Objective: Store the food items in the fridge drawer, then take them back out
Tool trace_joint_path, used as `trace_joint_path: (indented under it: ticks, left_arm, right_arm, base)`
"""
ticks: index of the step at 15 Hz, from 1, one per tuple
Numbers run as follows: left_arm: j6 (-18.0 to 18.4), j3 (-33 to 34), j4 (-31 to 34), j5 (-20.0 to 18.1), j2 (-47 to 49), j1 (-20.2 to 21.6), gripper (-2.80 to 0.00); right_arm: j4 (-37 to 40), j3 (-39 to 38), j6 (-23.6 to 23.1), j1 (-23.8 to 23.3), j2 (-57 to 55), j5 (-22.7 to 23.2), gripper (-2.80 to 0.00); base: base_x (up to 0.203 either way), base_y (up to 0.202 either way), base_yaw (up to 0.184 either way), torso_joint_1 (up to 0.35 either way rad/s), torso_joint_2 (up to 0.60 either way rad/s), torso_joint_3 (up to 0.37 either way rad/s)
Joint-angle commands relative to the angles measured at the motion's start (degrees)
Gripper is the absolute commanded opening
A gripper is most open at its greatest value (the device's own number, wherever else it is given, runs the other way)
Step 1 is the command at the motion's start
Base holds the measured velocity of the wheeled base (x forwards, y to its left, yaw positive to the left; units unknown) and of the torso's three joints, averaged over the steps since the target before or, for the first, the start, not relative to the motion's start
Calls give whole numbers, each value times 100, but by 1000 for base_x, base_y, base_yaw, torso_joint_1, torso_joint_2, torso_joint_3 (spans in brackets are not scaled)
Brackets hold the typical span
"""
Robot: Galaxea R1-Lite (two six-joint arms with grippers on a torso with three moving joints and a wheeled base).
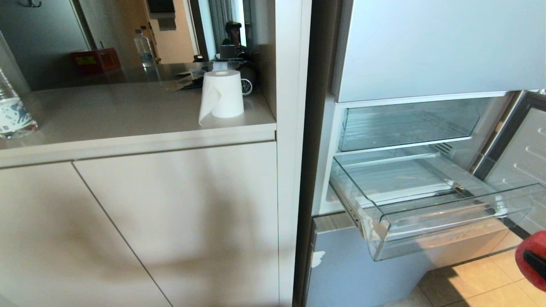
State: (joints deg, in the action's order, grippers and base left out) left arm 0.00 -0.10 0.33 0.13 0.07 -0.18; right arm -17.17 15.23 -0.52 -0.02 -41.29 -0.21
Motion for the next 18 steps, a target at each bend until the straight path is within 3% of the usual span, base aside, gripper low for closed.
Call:
trace_joint_path:
  ticks: [1,8,12,18]
  left_arm:
    - [0,1,2,-4,1,1,-280]
    - [0,1,2,4,1,1,-280]
    - [0,1,2,4,1,1,-280]
    - [0,1,2,0,1,1,-280]
  right_arm:
    - [-73,739,7,0,-1826,-3,-280]
    - [-797,3219,161,-45,-5488,-140,-280]
    - [-1104,4161,170,-267,-6536,-414,-280]
    - [-1122,5216,108,-666,-7643,-433,-280]
  base:
    - [0,0,0,0,0,0]
    - [0,0,0,0,0,0]
    - [0,0,0,0,0,0]
    - [0,0,0,0,0,0]
